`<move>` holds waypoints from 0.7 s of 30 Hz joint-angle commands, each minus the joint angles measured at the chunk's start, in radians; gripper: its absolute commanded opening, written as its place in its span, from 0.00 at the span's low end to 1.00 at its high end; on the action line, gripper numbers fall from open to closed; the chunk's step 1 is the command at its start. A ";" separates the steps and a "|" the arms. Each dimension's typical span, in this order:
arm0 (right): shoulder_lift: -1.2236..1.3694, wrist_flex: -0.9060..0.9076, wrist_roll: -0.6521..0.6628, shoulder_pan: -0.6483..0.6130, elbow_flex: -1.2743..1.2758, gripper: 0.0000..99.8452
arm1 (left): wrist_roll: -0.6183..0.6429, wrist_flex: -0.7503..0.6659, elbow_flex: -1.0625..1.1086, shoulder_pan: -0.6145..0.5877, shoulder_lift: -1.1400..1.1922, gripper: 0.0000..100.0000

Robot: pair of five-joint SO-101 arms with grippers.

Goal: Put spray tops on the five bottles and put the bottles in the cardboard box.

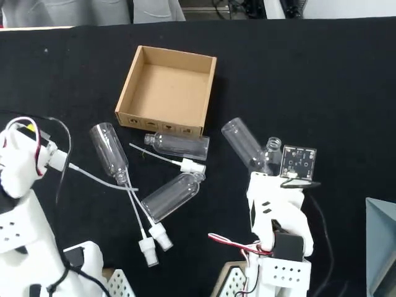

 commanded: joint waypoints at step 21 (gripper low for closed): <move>-0.099 -0.012 0.018 -0.239 -0.039 0.03 | 0.141 -0.466 0.374 0.243 -0.313 0.03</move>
